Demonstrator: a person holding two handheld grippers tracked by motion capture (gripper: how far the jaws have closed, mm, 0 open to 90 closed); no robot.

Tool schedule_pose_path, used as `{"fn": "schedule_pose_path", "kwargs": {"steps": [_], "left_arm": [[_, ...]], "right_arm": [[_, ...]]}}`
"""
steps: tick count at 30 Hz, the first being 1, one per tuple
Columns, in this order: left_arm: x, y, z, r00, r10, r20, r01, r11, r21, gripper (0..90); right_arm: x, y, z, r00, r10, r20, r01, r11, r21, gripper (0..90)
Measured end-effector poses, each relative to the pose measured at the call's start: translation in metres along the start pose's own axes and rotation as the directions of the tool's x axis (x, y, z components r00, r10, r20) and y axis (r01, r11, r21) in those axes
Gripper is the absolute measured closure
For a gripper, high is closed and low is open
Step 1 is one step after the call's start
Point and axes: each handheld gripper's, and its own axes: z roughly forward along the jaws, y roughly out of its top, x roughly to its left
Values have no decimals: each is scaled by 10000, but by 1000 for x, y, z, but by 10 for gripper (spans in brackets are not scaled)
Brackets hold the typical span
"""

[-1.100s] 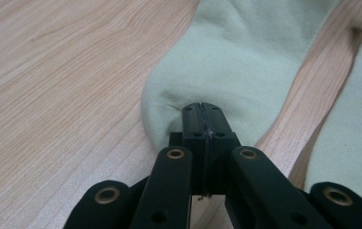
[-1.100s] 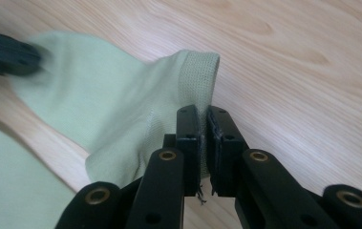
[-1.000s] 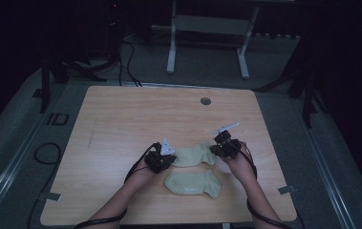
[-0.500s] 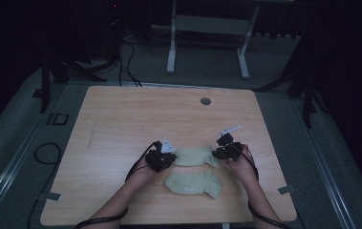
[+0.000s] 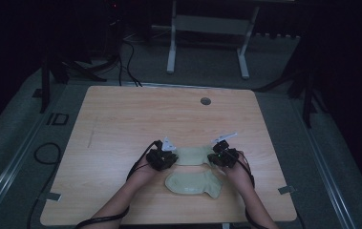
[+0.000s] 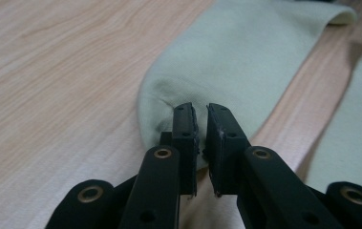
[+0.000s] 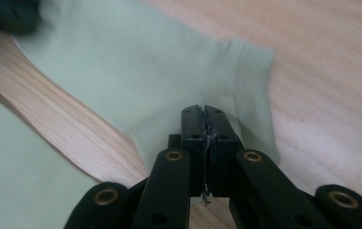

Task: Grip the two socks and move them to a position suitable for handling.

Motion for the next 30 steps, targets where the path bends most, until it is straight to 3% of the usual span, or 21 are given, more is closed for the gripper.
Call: {"fn": "schedule_pose_path", "kwargs": {"steps": [2,6,17,19,22,26,30], "left_arm": [[3,1,1,10000,62,-64,-62,10000,-9,816],[10,3,3,9999,-36,-133,35,10000,-52,816],[11,5,5,9997,-204,-113,203,9998,-80,816],[11,6,4,9997,-246,-63,246,9997,-15,805],[10,7,-2,9988,-350,347,353,9994,-70,729],[7,10,-12,9978,-537,386,545,9983,-205,623],[0,10,-23,9986,-232,473,255,9985,-481,567]], "right_arm": [[-1,0,1,9998,198,-15,-198,9997,-104,879],[-1,3,3,9998,75,182,-72,9999,-145,876],[-5,7,5,9994,292,167,-290,9995,-157,867],[-4,9,4,9992,398,-12,-398,9990,-191,831],[-1,11,-2,9991,380,-189,-388,9983,-438,761],[1,12,-10,9988,244,-424,-273,9973,-682,645],[4,10,-19,9981,199,-576,-246,9963,-821,587]]}}
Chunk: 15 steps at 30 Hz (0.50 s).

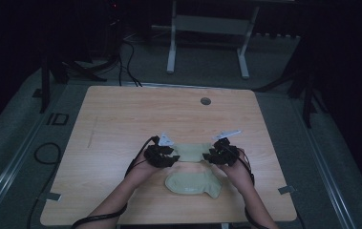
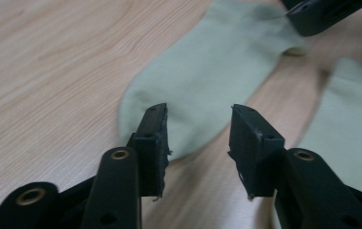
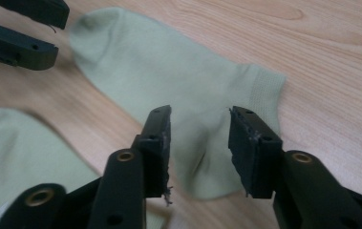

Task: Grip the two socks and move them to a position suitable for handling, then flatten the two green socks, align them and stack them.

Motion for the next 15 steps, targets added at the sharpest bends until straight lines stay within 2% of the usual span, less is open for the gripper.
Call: {"fn": "schedule_pose_path", "kwargs": {"steps": [3,6,8,13,15], "left_arm": [[-8,-2,-10,9997,110,211,-112,9999,107,551],[-18,-4,-19,9992,295,266,-306,9986,421,486],[-25,-6,-26,9989,429,188,-435,9986,297,461],[-40,-13,-38,9972,650,356,-663,9972,355,461],[-44,-16,-41,9977,578,345,-594,9972,459,460]], "right_arm": [[3,-4,-9,9999,-139,-64,138,9999,-27,578],[7,-7,-19,9995,-275,-142,275,9996,-56,564],[9,-10,-27,9990,-427,-107,426,9990,-95,564],[17,-23,-40,9980,-617,-96,617,9981,-79,566],[19,-28,-43,9981,-612,-123,611,9981,-54,566]]}}
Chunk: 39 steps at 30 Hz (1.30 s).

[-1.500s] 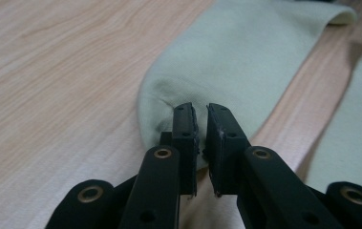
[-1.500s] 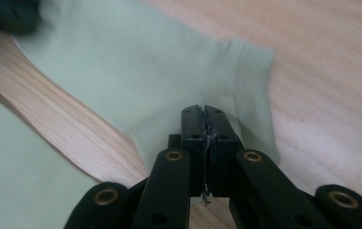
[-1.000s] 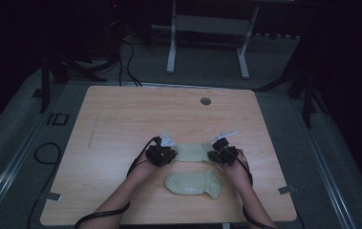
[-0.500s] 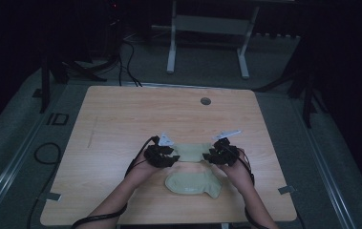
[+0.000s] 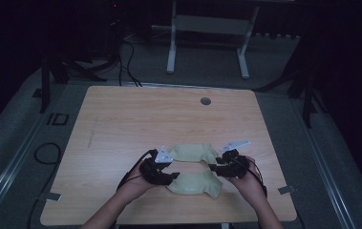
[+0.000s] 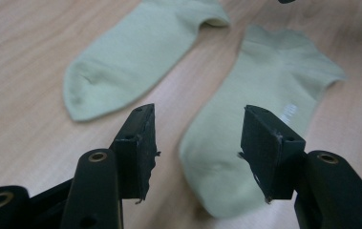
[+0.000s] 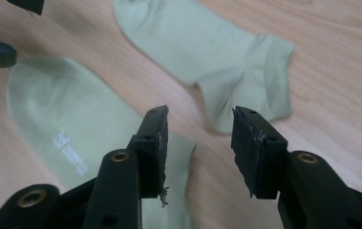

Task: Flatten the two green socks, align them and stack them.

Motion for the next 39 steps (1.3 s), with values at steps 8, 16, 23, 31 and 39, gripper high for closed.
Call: {"fn": "schedule_pose_path", "kwargs": {"steps": [8,16,23,31,39], "left_arm": [[-7,-14,1,9984,-532,-199,536,9984,180,460],[-12,-23,11,9968,-601,-523,629,9966,539,466],[-14,-28,16,9989,-394,-261,414,9959,803,509],[-16,-31,21,9993,-330,-188,345,9958,849,762],[-16,-29,17,9982,-518,-311,539,9961,696,880]], "right_arm": [[2,-28,-4,9996,267,48,-268,9994,211,573],[3,-50,3,9995,305,105,-312,9973,660,600],[7,-56,8,9995,194,247,-216,9955,921,644],[12,-55,9,9974,-346,632,282,9947,988,802],[12,-54,7,9979,-117,640,54,9952,977,842]]}}
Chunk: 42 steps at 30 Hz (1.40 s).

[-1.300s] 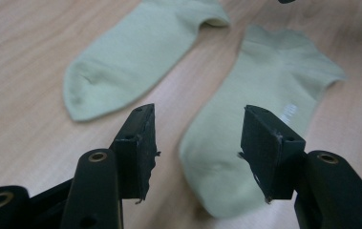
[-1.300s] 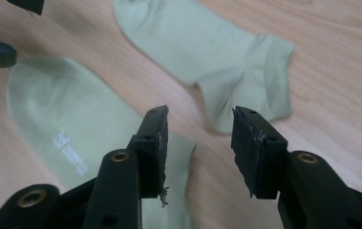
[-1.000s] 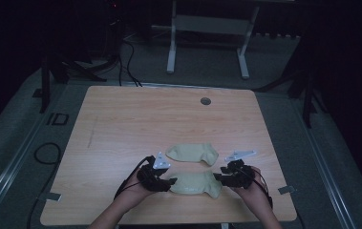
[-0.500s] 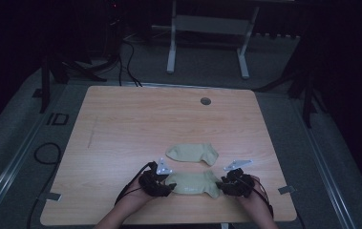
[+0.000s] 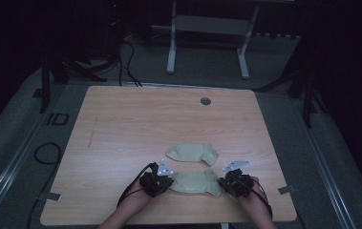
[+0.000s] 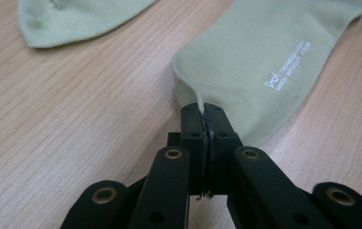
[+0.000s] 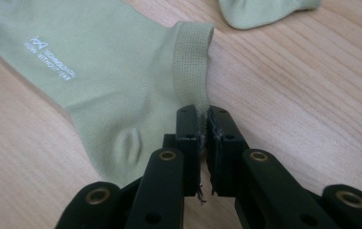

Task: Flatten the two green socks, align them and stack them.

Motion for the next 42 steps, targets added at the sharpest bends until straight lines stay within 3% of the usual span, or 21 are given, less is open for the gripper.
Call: {"fn": "schedule_pose_path", "kwargs": {"steps": [7,14,20,35,42], "left_arm": [[0,4,-14,9997,-190,183,198,9987,-468,881],[6,23,-39,9999,-121,-91,112,9950,-997,881],[12,36,-48,9997,-131,-196,108,9936,-1127,881],[40,64,-53,9973,-479,-558,398,9897,-1372,881],[54,71,-46,9951,-731,-668,637,9889,-1344,881]], "right_arm": [[4,2,-17,10000,-75,-25,74,9991,-415,844],[3,17,-43,9997,-206,119,218,9935,-1114,845],[-2,32,-54,9993,-287,257,322,9889,-1453,844],[-26,81,-57,9976,-221,659,322,9871,-1568,844],[-35,99,-54,9972,-121,732,232,9881,-1520,844]]}}
